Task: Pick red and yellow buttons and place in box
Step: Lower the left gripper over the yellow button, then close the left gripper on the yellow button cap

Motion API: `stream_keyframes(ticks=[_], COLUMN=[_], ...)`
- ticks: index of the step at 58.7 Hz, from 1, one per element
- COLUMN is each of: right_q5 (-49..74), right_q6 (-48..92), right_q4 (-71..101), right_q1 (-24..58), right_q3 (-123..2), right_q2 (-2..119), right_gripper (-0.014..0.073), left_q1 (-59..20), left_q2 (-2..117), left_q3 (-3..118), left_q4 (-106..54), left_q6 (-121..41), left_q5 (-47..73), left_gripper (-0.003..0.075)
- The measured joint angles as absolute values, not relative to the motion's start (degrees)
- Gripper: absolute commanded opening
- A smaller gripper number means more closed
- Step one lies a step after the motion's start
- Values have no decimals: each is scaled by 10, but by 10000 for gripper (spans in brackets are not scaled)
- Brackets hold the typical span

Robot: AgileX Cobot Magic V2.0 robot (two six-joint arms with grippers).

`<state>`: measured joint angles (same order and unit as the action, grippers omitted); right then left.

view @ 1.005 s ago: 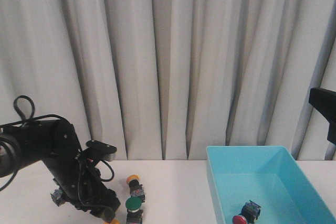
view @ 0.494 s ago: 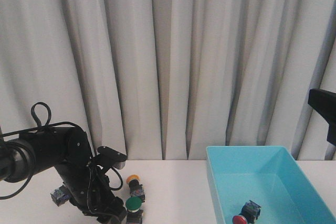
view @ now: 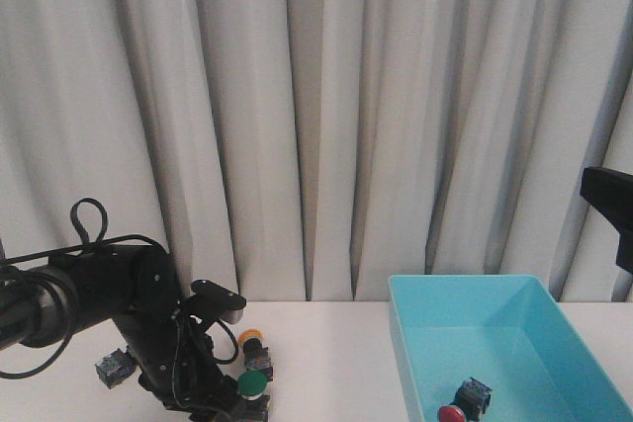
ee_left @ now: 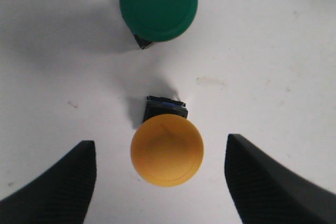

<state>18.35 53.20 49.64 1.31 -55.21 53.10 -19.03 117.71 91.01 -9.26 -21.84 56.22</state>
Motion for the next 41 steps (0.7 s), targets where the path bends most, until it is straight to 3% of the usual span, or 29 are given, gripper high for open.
stream_keyframes(ticks=[41], right_q5=[186], right_q6=[519], right_q4=[496], right_q1=[13], right_q3=[-552], right_q2=[531], right_gripper=[467], left_q1=[-194], left_q2=[1177], left_q3=[910], left_q4=[-73], left_q6=[-213], left_q5=[563], left_gripper=[504])
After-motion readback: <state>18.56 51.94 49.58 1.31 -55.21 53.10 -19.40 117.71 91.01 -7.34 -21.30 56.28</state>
